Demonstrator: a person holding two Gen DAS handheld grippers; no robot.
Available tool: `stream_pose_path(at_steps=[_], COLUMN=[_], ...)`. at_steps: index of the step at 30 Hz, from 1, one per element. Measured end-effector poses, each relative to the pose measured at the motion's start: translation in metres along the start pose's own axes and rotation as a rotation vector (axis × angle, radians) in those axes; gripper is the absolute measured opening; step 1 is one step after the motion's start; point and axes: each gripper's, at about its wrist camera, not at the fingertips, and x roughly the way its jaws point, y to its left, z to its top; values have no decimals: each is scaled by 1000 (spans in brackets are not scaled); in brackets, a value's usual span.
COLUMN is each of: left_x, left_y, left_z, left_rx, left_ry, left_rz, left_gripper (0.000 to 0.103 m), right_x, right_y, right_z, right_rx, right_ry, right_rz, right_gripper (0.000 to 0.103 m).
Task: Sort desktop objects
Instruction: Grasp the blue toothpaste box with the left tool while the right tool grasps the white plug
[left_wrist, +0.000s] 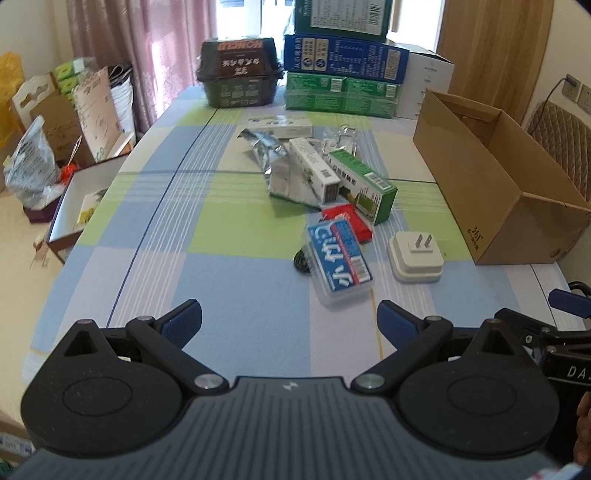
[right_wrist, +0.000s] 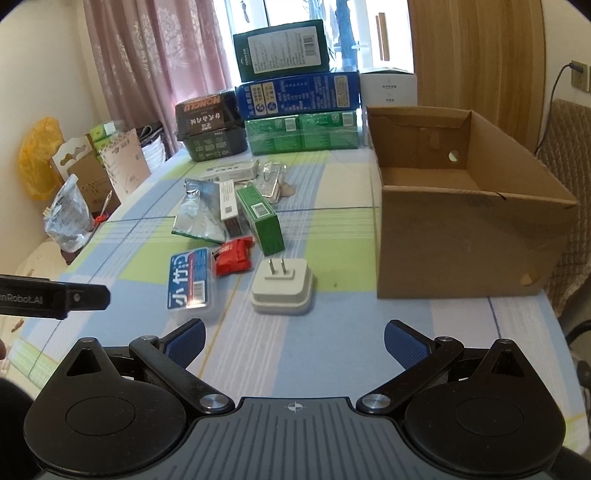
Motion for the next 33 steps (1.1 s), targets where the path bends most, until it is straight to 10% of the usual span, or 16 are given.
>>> stream_pose_path(at_steps=[25,33], left_x=[123,131], left_y=[-23,-14], left_z=[22,17], left_rx=[11,45], left_ry=[30,28], left_rz=[-131,-88], left_gripper=[86,55], right_x=[97,102], right_y=[-19,-7], right_z=[3,4], right_rx=[-26,-56], right_ry=[76,61], right_rz=[-7,19], right_gripper=[81,81])
